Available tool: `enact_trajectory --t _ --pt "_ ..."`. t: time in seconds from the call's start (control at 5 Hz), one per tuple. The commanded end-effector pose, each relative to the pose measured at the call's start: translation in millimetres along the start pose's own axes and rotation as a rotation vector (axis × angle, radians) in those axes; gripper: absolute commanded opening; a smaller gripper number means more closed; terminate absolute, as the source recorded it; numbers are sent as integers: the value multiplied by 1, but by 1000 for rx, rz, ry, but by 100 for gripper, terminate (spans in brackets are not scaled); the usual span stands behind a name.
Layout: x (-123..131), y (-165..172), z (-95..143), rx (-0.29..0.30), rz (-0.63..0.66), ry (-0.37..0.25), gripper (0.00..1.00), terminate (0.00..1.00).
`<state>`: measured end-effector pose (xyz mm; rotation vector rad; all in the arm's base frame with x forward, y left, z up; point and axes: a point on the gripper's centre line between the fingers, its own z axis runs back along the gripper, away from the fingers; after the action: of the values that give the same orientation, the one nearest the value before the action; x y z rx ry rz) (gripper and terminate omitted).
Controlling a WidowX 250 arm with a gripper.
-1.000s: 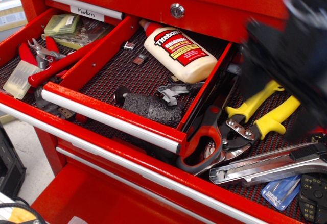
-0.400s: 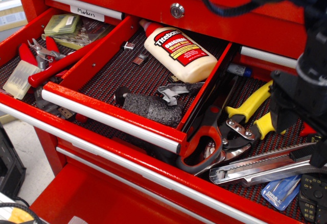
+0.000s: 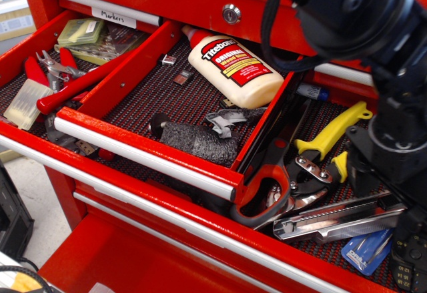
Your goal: Pick up box cutter and put into drawer
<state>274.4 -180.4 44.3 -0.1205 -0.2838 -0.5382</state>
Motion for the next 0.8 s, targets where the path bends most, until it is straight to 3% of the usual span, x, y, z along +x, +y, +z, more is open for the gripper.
enact_trajectory --t 0.0,0.2,0.4,0.6 --pt "-7 -5 -6 34 5 -63 100 0" --pt "-11 -12 -14 17 58 -90 100 0" --pt "-10 -18 -13 18 99 -71 0 0" --pt "-4 -24 7 63 95 8 0 0"
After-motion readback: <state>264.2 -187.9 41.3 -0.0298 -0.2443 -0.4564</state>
